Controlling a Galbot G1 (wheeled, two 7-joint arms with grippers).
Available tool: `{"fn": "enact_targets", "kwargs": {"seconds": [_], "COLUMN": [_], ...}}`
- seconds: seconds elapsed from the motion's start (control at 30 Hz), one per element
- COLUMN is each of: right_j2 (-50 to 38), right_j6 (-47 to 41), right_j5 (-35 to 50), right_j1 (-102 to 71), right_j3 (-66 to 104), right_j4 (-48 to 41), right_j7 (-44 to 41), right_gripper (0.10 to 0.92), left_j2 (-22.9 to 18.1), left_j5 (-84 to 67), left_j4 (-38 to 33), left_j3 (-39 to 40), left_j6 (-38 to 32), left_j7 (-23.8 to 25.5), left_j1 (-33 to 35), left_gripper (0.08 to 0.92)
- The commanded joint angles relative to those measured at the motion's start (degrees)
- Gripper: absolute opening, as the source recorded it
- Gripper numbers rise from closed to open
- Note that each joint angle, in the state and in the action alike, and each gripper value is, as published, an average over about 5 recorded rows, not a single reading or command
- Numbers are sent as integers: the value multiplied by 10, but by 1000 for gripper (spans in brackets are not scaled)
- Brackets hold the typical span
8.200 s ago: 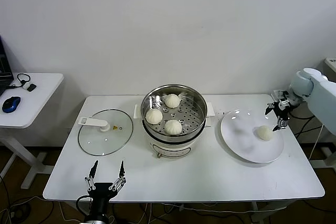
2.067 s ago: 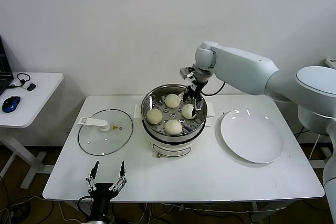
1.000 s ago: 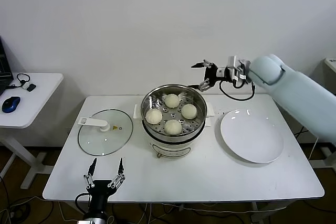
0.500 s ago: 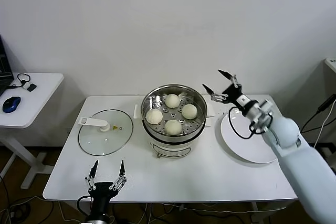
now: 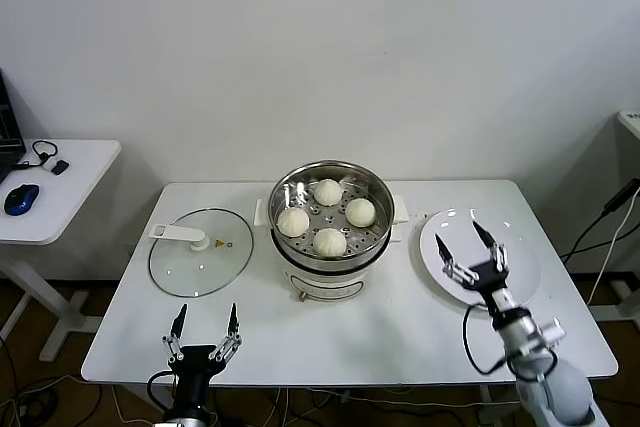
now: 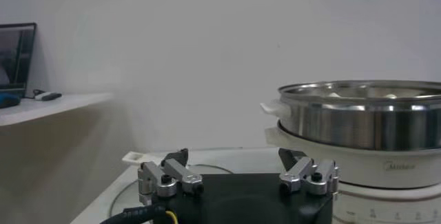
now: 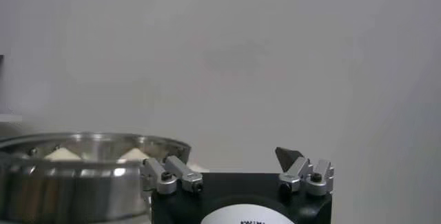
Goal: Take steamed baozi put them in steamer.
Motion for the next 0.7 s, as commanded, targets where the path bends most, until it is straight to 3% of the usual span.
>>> {"fn": "enact_targets", "kwargs": {"seconds": [0.03,0.7], "right_j2": [51,55], "right_j6": [66,54], "right_j5": [3,-9], "right_j1": [-146,-136], "right_j3": [47,49], "right_j4": [8,6], "right_j7": [17,3], "right_gripper": [823,823], "left_j2": [-4,-6], "left_j5": [6,10], "left_j4": [1,-3], "left_j3": [3,5], "left_j6": [-1,-3], "left_j7": [-1,-2], "left_j1": [2,8], "left_gripper": [823,823]}}
